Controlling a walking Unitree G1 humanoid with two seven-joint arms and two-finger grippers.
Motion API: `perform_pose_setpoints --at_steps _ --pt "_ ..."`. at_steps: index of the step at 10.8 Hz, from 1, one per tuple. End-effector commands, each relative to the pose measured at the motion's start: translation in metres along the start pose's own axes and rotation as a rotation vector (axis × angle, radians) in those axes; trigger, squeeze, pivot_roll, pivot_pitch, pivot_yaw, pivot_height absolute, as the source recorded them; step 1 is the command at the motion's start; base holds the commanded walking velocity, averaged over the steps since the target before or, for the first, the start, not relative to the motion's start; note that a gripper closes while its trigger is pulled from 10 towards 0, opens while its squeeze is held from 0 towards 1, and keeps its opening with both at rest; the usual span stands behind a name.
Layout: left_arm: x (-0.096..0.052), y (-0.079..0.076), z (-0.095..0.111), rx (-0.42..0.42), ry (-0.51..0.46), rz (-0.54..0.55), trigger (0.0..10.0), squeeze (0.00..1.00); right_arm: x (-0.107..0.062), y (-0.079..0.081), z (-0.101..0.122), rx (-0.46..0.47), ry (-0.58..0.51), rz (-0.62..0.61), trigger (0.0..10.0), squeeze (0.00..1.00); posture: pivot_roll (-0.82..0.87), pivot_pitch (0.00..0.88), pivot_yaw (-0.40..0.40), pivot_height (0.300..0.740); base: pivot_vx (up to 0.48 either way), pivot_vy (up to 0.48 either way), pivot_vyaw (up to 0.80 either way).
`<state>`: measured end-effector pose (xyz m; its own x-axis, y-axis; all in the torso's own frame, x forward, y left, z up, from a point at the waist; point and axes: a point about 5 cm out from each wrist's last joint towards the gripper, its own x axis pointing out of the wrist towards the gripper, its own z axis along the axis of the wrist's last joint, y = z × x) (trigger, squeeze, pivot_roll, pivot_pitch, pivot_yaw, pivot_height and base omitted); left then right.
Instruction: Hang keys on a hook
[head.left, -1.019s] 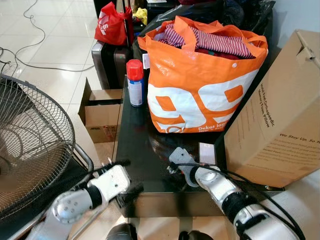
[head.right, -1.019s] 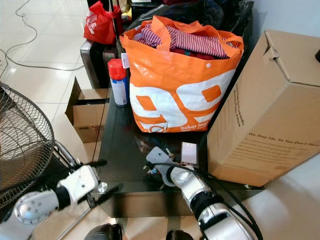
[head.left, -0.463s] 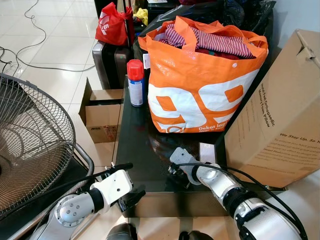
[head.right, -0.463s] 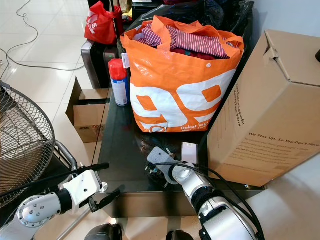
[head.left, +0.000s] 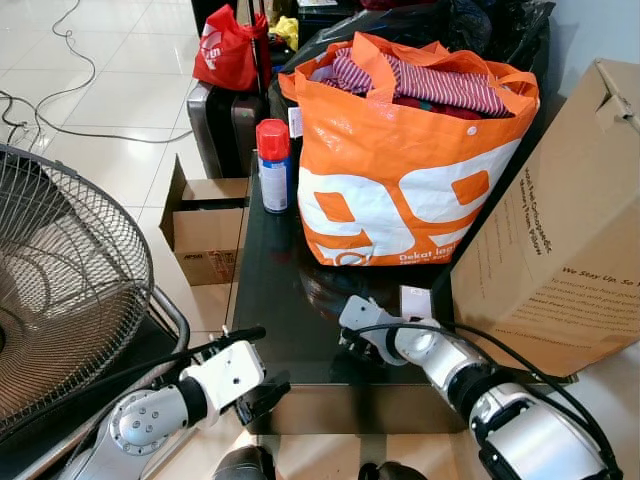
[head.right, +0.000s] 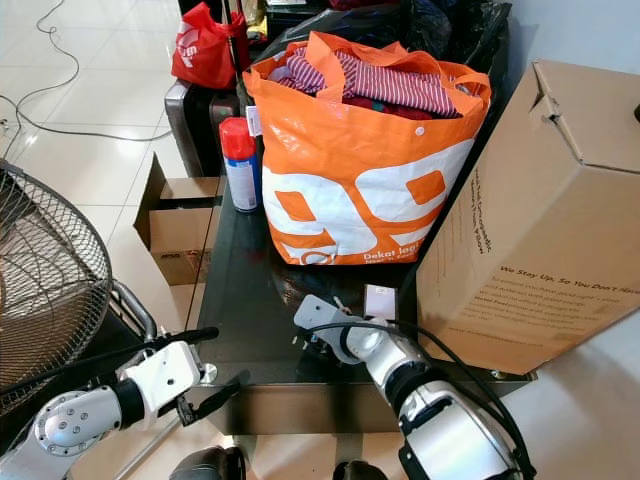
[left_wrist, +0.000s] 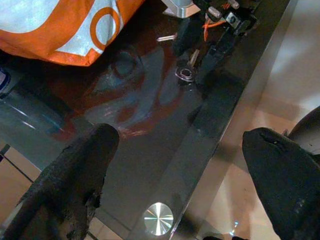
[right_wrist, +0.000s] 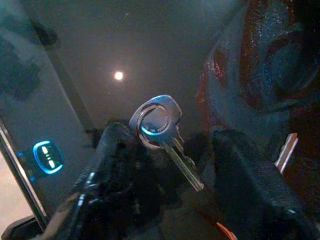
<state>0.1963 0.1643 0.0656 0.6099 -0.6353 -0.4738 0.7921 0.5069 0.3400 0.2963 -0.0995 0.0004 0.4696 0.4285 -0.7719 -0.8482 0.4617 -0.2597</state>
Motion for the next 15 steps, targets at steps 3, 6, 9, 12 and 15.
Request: perform_pose_setpoints --at_steps 3,6,9,12,15 --pt "-0.0013 -0.0018 -0.0050 0.000 0.020 -0.020 10.0 0.00 -0.0040 0.0050 -0.0335 0.025 0.141 0.022 0.0 0.00 0.08 0.141 -0.031 0.740 0.000 0.000 0.00" --pt "-0.0012 -0.0008 -0.0054 0.001 0.019 -0.022 10.0 0.00 -0.0036 0.0056 -0.0325 0.029 0.130 0.025 0.0 0.00 0.08 0.138 -0.030 0.740 0.000 0.000 0.00" --pt "-0.0013 0.0008 -0.0062 0.003 0.017 -0.021 10.0 0.00 -0.0030 0.0070 -0.0318 0.031 0.121 0.026 0.0 0.00 0.08 0.138 -0.029 0.740 0.000 0.000 0.00" --pt "-0.0010 0.0018 -0.0071 0.003 0.017 -0.021 10.0 0.00 -0.0034 0.0070 -0.0332 0.038 0.119 0.021 0.0 0.00 0.08 0.136 -0.029 0.740 0.000 0.000 0.00" --pt "-0.0016 0.0032 -0.0078 0.001 0.016 -0.009 10.0 0.00 -0.0084 -0.0007 -0.0302 0.199 0.011 0.022 0.0 0.00 0.08 0.134 -0.039 0.740 0.000 0.000 0.00"
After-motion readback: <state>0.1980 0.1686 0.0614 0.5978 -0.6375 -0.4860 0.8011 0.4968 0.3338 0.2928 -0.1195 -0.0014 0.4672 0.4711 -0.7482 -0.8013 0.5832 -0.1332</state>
